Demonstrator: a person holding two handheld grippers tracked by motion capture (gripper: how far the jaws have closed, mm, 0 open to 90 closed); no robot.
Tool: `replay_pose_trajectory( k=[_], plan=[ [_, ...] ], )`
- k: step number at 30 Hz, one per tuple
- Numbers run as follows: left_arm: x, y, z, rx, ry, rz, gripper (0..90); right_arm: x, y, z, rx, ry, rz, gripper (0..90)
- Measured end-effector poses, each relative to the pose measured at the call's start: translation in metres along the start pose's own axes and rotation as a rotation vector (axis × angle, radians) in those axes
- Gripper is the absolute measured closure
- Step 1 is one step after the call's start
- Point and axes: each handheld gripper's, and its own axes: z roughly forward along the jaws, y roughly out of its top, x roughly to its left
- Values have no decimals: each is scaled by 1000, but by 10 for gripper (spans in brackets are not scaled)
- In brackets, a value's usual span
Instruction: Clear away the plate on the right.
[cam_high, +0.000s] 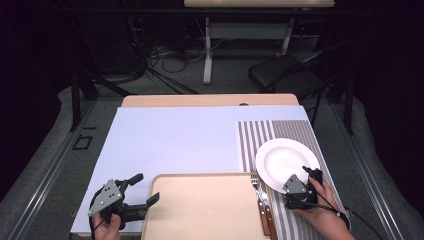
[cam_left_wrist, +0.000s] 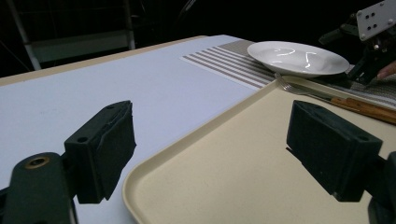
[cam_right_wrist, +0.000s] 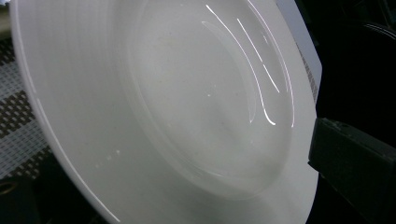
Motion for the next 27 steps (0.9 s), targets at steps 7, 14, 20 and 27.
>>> replay_pose_trajectory(
  k=[7, 14, 20, 27],
  plan=[
    [0, 0, 0, 1, 1, 0, 157, 1, 0, 0, -12, -7, -5, 71],
    [0, 0, 0, 2, 4, 1, 157, 1, 0, 1, -11, -5, -6, 111],
    [0, 0, 0, 2, 4, 0, 157, -1, -1, 2, -10, -4, -2, 112],
    [0, 0, 1, 2, 1, -1, 157, -1, 0, 2, -13, 3, 1, 126]
  ],
)
